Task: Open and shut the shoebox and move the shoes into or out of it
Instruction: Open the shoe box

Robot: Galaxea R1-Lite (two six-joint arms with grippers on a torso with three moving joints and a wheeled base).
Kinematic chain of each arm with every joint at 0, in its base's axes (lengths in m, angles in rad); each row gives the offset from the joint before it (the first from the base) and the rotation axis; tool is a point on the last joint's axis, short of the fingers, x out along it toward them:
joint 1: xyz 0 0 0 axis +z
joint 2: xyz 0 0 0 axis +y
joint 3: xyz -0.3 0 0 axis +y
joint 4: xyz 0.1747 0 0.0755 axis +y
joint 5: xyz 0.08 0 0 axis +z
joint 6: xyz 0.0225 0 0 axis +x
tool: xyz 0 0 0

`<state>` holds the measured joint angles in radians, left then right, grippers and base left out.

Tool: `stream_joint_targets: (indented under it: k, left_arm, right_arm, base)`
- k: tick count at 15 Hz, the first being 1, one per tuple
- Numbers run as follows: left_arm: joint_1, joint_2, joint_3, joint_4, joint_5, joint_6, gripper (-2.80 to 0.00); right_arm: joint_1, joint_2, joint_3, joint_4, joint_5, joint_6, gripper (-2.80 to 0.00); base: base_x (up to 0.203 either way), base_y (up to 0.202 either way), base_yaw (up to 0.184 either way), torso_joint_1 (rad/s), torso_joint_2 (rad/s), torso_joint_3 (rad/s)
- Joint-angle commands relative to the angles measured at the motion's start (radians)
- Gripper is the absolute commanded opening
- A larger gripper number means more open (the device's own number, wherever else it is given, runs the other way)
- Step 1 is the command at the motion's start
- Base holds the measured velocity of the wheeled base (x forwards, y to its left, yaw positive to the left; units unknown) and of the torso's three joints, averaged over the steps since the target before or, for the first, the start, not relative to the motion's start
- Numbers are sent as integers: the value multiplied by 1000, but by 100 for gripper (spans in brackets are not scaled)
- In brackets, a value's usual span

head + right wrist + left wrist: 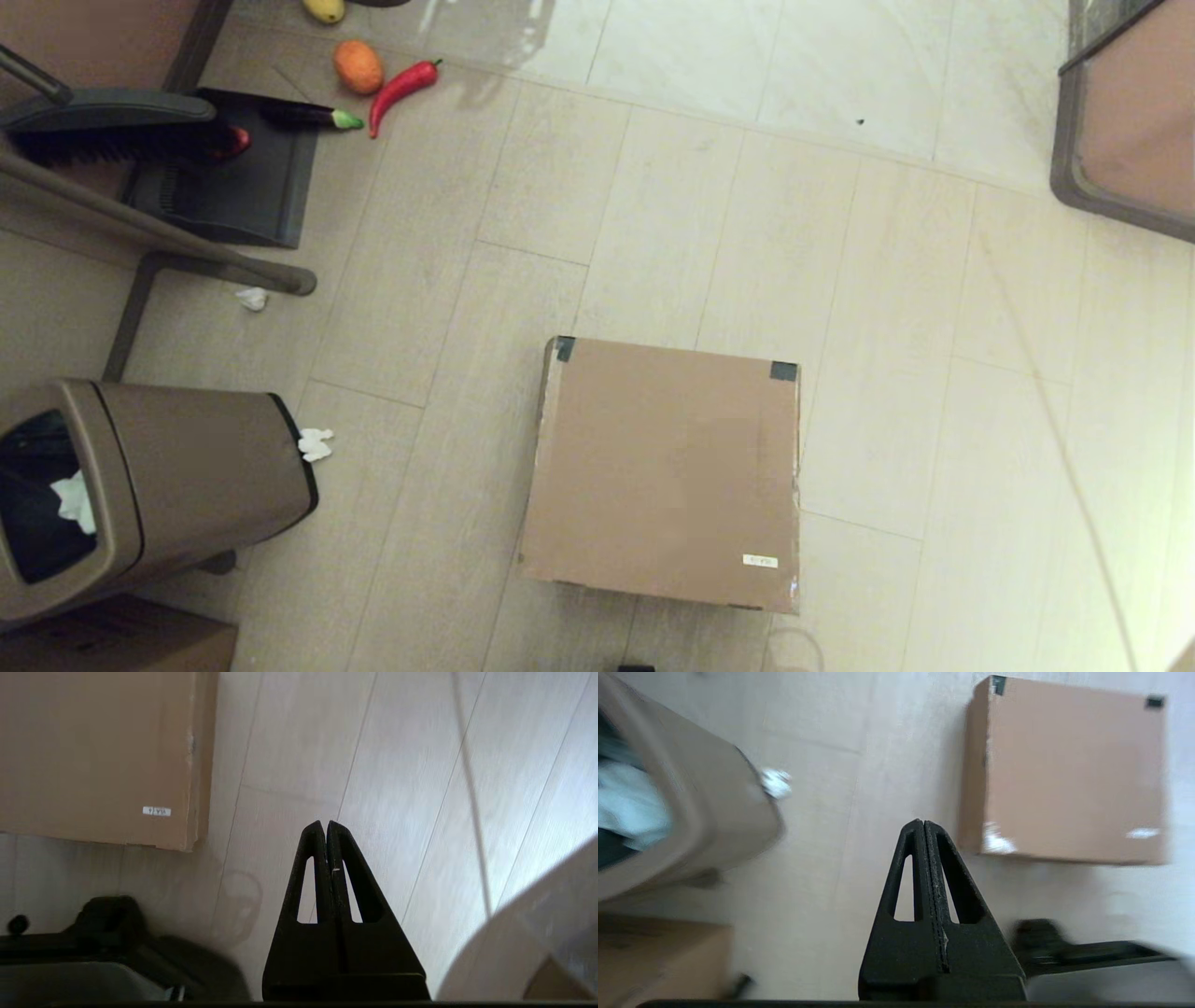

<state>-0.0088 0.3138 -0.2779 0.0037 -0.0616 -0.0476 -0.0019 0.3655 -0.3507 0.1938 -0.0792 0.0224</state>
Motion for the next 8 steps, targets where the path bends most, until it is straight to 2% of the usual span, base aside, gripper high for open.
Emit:
stream_joint_targets:
  k: [1, 3, 5, 6, 8]
  left_arm:
    - [-7, 428, -110, -25, -25, -108, -280]
    - [-8, 722, -156, -121, -78, -187, -280]
    - [-9, 1026, -186, -294, -137, -236, -280]
    - [-10, 1167, -198, -397, -164, -253, -280]
    - [-22, 1453, -232, -623, -215, -281, -280]
  right_arm:
    - [-2, 352, -68, -11, -7, 29, -280]
    - [-3, 650, -95, -102, -13, 63, -280]
    - [-4, 930, -103, -269, -11, 88, -280]
    - [-4, 1048, -104, -372, 5, 98, -280]
    - [-3, 1268, -110, -599, 100, 116, -280]
  base:
    - [0, 0, 0, 0, 0, 0]
    - [0, 0, 0, 0, 0, 0]
    - [0, 0, 0, 0, 0, 0]
    - [0, 0, 0, 0, 0, 0]
    - [0, 0, 0, 0, 0, 0]
